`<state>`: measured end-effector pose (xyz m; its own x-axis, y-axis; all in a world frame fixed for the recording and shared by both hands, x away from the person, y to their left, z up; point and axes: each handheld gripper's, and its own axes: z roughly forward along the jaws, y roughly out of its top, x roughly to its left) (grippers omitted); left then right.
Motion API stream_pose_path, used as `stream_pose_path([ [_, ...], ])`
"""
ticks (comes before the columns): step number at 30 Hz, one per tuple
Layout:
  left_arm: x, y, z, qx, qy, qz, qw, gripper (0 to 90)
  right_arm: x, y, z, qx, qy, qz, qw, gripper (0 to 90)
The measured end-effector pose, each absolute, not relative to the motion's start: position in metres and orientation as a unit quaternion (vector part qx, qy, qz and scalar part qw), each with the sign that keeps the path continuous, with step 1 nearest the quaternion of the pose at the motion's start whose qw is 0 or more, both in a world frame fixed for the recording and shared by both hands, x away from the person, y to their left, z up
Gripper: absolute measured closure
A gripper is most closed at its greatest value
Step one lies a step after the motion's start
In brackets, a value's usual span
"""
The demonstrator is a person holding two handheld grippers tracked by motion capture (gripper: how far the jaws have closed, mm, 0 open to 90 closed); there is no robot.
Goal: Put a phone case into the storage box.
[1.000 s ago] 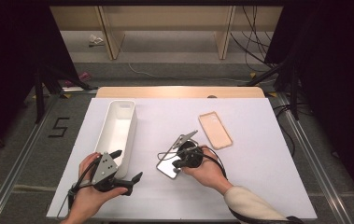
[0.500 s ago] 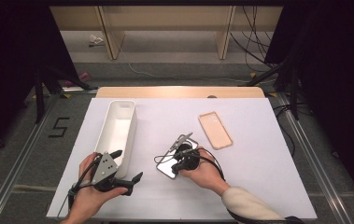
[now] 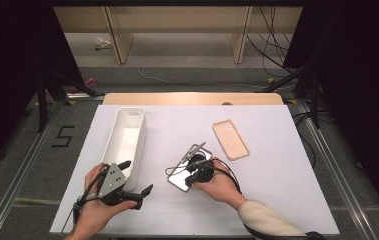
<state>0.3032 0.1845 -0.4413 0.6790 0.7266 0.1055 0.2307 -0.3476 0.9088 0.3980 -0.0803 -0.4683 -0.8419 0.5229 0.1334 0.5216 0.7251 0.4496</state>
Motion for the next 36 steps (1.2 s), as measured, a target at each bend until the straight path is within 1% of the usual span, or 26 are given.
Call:
stream_pose_path([
  [16,0.302,0.184,-0.441,0.779,0.307,0.258,0.482,1.7,0.398,-0.088,-0.466,0.282,0.933,0.222,-0.002,90.0],
  [36,0.302,0.185,-0.440,0.780,0.305,0.257,0.482,1.7,0.404,-0.117,-0.462,0.295,0.935,0.195,0.013,90.0],
])
